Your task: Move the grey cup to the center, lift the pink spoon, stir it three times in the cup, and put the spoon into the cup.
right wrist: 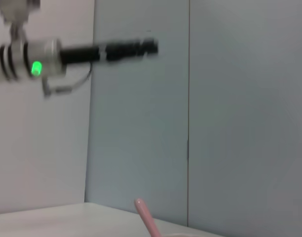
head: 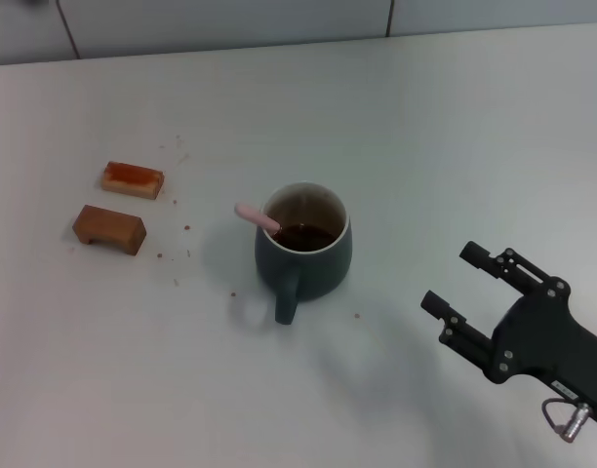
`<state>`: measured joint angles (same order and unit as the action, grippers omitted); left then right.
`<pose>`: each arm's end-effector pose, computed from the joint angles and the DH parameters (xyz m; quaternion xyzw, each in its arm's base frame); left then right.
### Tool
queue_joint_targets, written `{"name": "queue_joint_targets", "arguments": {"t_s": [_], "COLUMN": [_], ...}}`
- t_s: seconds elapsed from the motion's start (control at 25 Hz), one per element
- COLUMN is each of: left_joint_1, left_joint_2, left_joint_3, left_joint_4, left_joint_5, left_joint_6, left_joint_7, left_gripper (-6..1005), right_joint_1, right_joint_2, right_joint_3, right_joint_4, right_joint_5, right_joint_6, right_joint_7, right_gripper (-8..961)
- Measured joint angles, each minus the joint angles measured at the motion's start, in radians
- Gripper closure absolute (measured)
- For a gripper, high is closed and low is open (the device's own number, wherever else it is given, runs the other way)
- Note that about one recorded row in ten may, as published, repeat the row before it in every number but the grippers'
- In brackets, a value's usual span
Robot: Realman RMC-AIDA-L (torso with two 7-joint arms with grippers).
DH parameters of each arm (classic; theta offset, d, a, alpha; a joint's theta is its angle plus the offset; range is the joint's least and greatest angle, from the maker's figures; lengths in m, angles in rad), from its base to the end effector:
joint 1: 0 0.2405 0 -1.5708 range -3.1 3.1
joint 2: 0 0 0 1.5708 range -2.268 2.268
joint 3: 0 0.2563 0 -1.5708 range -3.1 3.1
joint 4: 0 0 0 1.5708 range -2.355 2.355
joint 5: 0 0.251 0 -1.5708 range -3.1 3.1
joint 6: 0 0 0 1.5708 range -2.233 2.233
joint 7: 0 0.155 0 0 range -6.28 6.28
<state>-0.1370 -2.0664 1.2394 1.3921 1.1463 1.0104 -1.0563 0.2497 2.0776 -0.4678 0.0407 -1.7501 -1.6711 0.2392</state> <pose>-0.1782 0.3862 0.1129 -0.8219 0.0513 -0.3243 0.4655 0.3384 0.2088 -0.0863 -0.8510 0.1014 0.3757 0.3526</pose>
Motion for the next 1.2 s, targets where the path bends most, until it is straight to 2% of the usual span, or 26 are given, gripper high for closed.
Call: {"name": "queue_joint_targets", "arguments": {"t_s": [0.04, 0.08, 0.16, 0.2, 0.24, 0.32, 0.44, 0.52, 0.56, 0.6, 0.8, 1.2], "left_joint_1": [0.0, 0.018, 0.018, 0.035, 0.063, 0.071, 0.083, 0.081, 0.081, 0.069, 0.043, 0.038], "left_joint_2": [0.0, -0.002, -0.002, -0.003, -0.001, 0.0, -0.001, -0.001, -0.001, -0.002, -0.007, -0.007], "left_joint_3": [0.0, 0.015, 0.015, 0.033, 0.058, 0.061, 0.061, 0.061, 0.061, 0.062, 0.081, 0.103], "left_joint_4": [0.0, -0.091, -0.091, -0.146, -0.228, -0.266, -0.431, -0.511, -0.511, -0.626, -0.814, -0.871], "left_joint_5": [0.0, -0.006, -0.006, -0.003, 0.003, 0.008, 0.016, 0.017, 0.017, 0.021, 0.016, 0.017], "left_joint_6": [0.0, 0.051, 0.051, 0.101, 0.22, 0.266, 0.382, 0.411, 0.411, 0.431, 0.461, 0.502], "left_joint_7": [0.0, 0.114, 0.114, 0.18, 0.247, 0.266, 0.349, 0.38, 0.38, 0.435, 0.558, 0.559], "left_gripper": [316, 315, 311, 309, 308, 306, 305, 304, 303, 302, 297, 296], "right_joint_1": [-0.005, -0.009, -0.023, -0.029, -0.035, -0.042, -0.045, -0.042, -0.04, -0.037, -0.021, 0.031], "right_joint_2": [0.0, -0.001, -0.001, -0.001, -0.001, -0.001, 0.001, 0.002, 0.003, 0.003, 0.006, 0.006], "right_joint_3": [0.0, 0.0, 0.0, 0.0, 0.0, 0.0, -0.003, -0.007, -0.009, -0.011, -0.016, -0.017], "right_joint_4": [-0.005, -0.01, -0.024, -0.03, -0.033, -0.036, -0.036, -0.034, -0.031, -0.029, -0.021, 0.022], "right_joint_5": [0.0, 0.0, 0.0, 0.0, 0.0, 0.0, -0.001, -0.003, -0.005, -0.006, -0.013, -0.05], "right_joint_6": [-0.01, -0.019, -0.047, -0.064, -0.078, -0.096, -0.101, -0.096, -0.089, -0.084, -0.064, -0.007], "right_joint_7": [0.0, 0.0, 0.0, 0.0, 0.0, 0.0, -0.003, -0.005, -0.006, -0.006, -0.008, -0.011], "right_gripper": [277, 277, 277, 277, 277, 277, 277, 277, 277, 277, 277, 277]}}
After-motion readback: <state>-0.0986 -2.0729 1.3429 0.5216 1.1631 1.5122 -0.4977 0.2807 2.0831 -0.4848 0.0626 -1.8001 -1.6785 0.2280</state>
